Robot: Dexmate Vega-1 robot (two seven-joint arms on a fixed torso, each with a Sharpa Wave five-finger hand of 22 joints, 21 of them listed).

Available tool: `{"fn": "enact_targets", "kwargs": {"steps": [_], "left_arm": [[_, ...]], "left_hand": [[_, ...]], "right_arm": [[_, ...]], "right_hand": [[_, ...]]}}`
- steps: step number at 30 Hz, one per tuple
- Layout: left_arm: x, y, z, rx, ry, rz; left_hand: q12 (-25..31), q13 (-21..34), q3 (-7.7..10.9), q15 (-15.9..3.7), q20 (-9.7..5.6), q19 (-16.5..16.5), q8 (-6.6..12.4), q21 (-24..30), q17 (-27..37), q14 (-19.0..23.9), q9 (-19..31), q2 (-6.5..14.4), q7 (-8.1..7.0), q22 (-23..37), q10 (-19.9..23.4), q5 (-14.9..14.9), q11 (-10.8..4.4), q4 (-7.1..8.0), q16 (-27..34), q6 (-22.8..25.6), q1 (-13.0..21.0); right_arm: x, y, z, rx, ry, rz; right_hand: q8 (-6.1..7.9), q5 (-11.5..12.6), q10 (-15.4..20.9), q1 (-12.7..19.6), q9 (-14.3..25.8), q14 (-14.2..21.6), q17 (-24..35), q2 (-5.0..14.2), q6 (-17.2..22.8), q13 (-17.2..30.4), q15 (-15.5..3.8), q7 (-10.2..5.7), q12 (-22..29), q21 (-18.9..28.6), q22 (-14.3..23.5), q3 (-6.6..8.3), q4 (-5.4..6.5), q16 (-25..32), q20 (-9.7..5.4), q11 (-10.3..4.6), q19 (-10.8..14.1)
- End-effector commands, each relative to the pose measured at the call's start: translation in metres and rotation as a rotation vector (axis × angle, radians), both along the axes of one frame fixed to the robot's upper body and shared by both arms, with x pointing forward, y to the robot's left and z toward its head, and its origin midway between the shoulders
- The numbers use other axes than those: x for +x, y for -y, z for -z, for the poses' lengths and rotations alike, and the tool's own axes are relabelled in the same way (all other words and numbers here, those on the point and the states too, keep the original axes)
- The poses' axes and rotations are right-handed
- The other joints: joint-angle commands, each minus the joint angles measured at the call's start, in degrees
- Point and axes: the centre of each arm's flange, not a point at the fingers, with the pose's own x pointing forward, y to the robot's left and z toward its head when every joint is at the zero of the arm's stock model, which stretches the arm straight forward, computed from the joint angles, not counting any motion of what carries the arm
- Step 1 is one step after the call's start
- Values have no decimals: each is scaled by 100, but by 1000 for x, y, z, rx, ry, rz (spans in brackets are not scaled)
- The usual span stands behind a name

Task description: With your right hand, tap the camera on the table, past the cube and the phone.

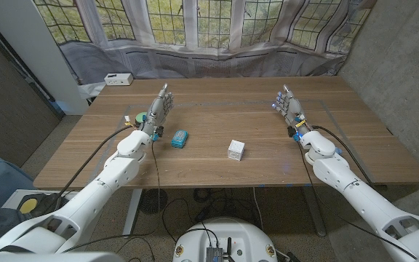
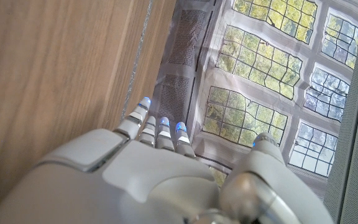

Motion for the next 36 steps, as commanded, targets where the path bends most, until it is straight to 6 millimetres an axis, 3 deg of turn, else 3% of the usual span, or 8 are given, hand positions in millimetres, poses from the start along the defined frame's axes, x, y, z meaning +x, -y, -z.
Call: {"fn": "enact_targets", "kwargs": {"steps": [1,16,29,36], "left_arm": [[-2,2,-11,32,15,-4],[-15,7,-22,78,44,4],[-7,13,-26,84,58,-20],[-13,18,-25,92,64,-52]], "left_hand": [[24,12,44,44,50,-16,27,21,9,14,12,9,175,25,15,15,44,3,23,-2,55],[38,13,59,39,91,16,39,20,10,79,13,38,174,26,95,3,51,-15,25,83,86],[94,16,74,-4,53,227,65,67,10,293,15,68,178,25,334,-22,16,-50,53,275,133],[136,17,66,-28,70,322,107,74,9,445,16,55,126,23,509,-38,-3,-75,71,489,151]], "right_arm": [[-2,-3,-2,23,46,-2],[-18,5,-4,44,111,20],[-24,19,-7,92,144,-6],[-25,29,-13,76,150,-40]], "right_hand": [[36,26,3,39,15,0,15,-5,17,19,54,48,35,33,15,49,-3,19,16,56,43],[76,5,258,52,15,143,11,-8,191,23,32,44,98,50,15,47,-23,51,18,31,129],[152,-6,292,39,17,138,15,-2,459,26,20,41,81,29,16,41,-23,32,15,46,102],[171,-10,361,27,18,141,17,6,560,28,10,19,95,20,17,38,-19,27,17,39,83]]}}
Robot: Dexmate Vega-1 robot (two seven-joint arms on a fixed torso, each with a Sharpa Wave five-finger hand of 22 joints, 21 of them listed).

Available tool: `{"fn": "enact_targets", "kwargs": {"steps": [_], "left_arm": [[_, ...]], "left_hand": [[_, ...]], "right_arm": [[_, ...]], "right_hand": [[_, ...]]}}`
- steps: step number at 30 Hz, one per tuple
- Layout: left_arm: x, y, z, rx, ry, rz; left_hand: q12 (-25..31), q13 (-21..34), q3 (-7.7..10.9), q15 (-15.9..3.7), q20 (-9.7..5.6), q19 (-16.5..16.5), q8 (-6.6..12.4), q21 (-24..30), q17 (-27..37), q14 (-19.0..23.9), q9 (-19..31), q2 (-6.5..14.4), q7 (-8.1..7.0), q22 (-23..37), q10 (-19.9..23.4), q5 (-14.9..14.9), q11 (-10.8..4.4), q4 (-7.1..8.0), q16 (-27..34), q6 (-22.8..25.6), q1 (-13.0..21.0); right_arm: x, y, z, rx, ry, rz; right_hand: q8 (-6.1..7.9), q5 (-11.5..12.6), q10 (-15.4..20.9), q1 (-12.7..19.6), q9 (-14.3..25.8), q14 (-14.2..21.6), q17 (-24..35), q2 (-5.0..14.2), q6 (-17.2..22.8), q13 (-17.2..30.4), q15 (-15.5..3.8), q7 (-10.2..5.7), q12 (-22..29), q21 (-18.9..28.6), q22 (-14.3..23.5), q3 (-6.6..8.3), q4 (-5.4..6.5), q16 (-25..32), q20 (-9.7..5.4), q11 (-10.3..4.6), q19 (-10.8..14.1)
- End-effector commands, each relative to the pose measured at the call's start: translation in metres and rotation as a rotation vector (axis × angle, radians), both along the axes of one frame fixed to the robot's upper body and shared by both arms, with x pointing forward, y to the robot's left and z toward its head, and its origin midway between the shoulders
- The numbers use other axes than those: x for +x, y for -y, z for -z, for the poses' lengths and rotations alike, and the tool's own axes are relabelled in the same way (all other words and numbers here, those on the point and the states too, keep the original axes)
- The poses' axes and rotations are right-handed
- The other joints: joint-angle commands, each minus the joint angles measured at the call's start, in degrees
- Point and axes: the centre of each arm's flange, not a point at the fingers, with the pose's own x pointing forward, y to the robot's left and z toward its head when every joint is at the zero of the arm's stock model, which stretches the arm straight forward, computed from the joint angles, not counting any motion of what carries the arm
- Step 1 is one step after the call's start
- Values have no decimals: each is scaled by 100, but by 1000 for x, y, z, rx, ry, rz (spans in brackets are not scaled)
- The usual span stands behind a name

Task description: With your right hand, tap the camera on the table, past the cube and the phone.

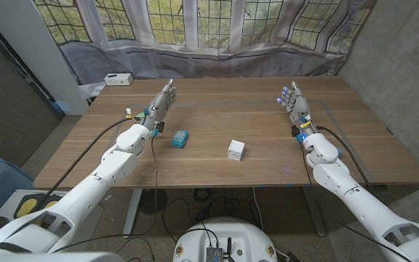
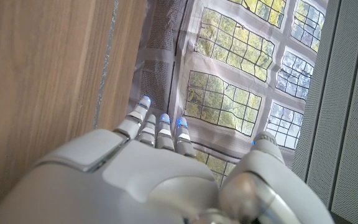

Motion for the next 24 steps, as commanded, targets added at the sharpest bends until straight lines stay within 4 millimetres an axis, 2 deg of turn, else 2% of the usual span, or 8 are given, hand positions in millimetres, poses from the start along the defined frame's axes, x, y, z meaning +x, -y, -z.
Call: {"fn": "enact_targets", "kwargs": {"steps": [1,14,20,24], "left_arm": [[-5,7,-2,9,20,-39],[-20,4,-12,15,70,-32],[-20,4,-15,28,80,-22],[-18,4,-14,-37,82,39]], "left_hand": [[65,19,20,12,43,113,65,41,10,124,16,-14,104,24,152,-40,26,-33,29,165,86],[97,19,16,7,54,264,76,57,9,310,14,-13,118,23,336,-53,33,-59,43,366,106],[113,20,19,-7,70,369,79,77,9,422,15,-1,97,23,430,-57,44,-69,58,458,116],[100,20,21,5,77,303,71,38,9,384,15,4,83,23,427,-59,39,-74,26,483,122]], "right_arm": [[-4,16,-8,-13,28,-41],[-21,13,-12,-17,79,-11],[-31,11,-11,-38,83,1],[-35,11,-10,-38,84,5]], "right_hand": [[21,-10,72,28,19,17,19,7,79,30,13,-11,51,19,18,14,5,5,-14,25,-10],[3,-13,109,15,19,62,21,12,93,32,15,-12,49,33,18,10,10,15,-27,13,31],[-2,-14,126,11,19,74,21,12,107,32,18,-24,48,34,18,8,9,16,-25,12,41],[-3,-14,134,9,20,82,21,13,122,33,17,-25,46,35,18,6,9,16,-17,12,46]]}}
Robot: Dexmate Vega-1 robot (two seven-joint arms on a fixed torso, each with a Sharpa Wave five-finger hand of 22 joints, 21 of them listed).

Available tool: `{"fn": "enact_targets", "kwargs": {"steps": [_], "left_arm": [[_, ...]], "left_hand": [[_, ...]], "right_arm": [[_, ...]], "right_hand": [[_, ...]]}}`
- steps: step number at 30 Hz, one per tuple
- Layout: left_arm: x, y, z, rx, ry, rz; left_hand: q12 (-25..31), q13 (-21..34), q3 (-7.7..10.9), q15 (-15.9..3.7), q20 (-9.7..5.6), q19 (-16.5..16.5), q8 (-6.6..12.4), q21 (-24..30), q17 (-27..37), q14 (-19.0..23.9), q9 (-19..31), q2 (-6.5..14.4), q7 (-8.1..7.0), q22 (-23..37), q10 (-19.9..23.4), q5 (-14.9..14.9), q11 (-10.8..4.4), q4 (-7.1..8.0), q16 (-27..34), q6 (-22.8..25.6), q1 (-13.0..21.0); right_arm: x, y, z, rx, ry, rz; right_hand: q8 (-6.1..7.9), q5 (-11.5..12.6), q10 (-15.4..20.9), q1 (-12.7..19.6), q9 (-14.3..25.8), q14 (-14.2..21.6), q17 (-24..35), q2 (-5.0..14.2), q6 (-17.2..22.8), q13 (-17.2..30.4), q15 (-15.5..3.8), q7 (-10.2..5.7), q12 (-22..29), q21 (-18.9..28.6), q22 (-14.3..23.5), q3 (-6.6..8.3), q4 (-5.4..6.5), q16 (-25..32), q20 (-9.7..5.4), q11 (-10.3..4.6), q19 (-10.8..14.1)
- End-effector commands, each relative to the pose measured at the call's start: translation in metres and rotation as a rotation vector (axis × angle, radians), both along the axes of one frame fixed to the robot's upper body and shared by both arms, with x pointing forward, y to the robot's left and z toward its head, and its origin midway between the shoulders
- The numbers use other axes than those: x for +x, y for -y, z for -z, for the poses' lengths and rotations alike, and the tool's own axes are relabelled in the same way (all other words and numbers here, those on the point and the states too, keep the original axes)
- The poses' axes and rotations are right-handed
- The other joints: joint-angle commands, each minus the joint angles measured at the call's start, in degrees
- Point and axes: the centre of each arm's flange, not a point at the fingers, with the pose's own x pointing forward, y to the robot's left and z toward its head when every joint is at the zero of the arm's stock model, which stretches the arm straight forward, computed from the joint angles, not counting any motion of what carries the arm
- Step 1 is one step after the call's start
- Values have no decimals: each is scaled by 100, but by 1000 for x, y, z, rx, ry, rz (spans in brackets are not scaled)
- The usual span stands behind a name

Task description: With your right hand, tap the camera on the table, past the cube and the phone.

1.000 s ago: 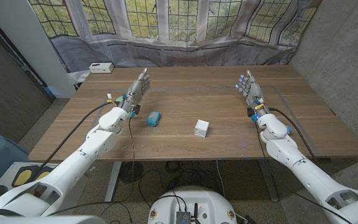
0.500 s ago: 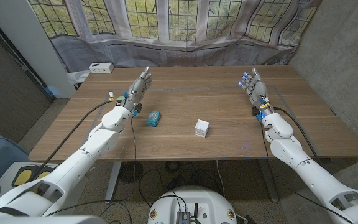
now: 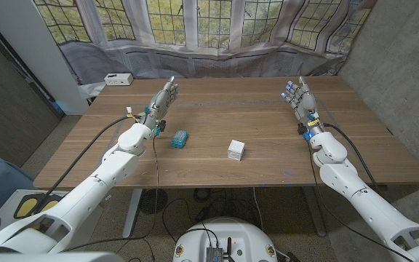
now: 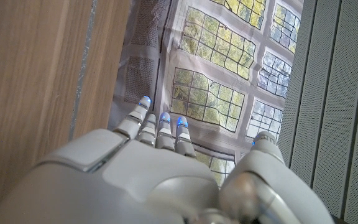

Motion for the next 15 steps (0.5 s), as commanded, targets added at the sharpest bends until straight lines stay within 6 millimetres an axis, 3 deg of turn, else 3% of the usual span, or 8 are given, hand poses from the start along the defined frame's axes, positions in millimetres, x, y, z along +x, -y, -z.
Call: {"fn": "enact_targets", "kwargs": {"steps": [1,15], "left_arm": [[-2,0,-3,-61,29,77],[-6,2,-7,-13,30,21]], "left_hand": [[11,21,27,27,31,-37,25,7,10,-17,17,4,39,24,50,-4,1,-32,24,72,62],[-4,22,37,-20,6,-56,10,-22,10,-14,17,31,43,25,77,-9,-37,-42,-6,133,77]], "right_arm": [[-17,-2,0,-21,22,24],[-45,7,3,-32,60,56]], "right_hand": [[-6,-14,26,9,20,31,22,13,79,34,26,-1,45,34,19,7,9,15,-20,19,46],[-25,-15,66,4,20,92,22,16,98,36,23,-2,41,62,18,3,6,27,-20,17,138]]}}
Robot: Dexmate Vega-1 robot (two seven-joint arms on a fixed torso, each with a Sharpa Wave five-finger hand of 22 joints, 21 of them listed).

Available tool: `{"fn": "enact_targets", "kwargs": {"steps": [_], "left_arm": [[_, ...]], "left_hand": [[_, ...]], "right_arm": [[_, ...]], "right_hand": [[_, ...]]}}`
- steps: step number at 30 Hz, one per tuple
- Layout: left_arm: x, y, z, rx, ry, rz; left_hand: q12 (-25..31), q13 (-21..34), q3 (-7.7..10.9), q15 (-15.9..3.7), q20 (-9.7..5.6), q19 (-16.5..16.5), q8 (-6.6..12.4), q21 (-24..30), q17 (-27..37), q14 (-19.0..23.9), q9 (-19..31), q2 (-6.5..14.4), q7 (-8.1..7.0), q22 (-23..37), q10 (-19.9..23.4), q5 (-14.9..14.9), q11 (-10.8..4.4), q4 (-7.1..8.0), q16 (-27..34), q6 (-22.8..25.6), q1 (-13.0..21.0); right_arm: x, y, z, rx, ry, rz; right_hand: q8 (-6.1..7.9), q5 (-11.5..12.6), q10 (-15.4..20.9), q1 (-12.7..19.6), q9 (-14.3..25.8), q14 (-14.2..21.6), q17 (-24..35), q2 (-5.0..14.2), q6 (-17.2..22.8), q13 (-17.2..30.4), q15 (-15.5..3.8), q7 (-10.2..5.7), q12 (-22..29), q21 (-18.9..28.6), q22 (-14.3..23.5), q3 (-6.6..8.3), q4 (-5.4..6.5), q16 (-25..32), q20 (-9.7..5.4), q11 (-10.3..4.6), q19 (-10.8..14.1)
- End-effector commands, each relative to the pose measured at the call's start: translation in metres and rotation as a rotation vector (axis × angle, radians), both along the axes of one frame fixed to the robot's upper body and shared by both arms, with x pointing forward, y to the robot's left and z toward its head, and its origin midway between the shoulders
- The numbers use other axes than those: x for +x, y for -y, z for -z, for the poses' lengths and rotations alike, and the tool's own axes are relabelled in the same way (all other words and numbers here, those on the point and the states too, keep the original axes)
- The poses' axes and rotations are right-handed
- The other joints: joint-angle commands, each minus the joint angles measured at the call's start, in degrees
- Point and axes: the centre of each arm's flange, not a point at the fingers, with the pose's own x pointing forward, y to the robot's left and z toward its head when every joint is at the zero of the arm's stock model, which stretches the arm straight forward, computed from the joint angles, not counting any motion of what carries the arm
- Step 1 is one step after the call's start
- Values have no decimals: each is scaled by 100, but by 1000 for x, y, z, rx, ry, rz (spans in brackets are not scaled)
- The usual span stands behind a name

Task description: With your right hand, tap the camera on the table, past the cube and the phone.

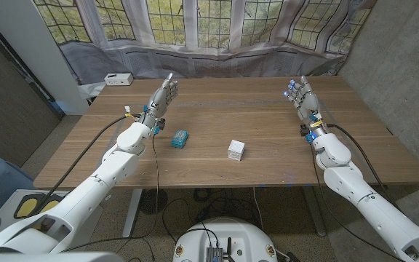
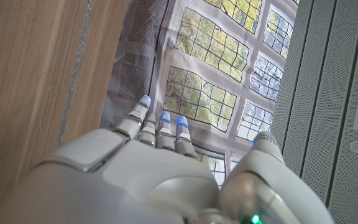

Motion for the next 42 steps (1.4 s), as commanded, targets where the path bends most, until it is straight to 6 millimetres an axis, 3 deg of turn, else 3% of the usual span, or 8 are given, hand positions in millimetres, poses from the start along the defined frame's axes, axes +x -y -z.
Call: {"fn": "enact_targets", "kwargs": {"steps": [1,8,42], "left_arm": [[-4,1,-5,11,12,-15],[-7,1,-4,12,30,-26],[-2,5,-2,53,18,19]], "left_hand": [[-8,22,15,-25,-13,-39,7,-24,11,-20,18,31,32,25,42,-10,-14,-20,-10,40,76],[-24,22,19,-46,-38,-47,-6,-37,11,-36,17,41,135,26,41,-14,-31,-27,-30,67,84],[-62,22,29,-85,-20,19,-51,-47,10,12,16,61,76,25,83,-24,-76,-56,-52,125,113]], "right_arm": [[-26,6,2,-10,34,29],[-40,11,5,-15,45,48],[-93,19,33,4,25,114]], "right_hand": [[-28,-15,51,5,21,74,22,19,48,7,34,6,40,64,18,4,6,34,-16,-3,96],[-30,-15,74,8,21,94,21,22,70,8,25,3,40,69,18,5,2,36,-20,-2,124],[-60,-16,119,9,22,133,19,22,115,10,33,3,15,53,17,0,-9,21,-10,8,150]]}}
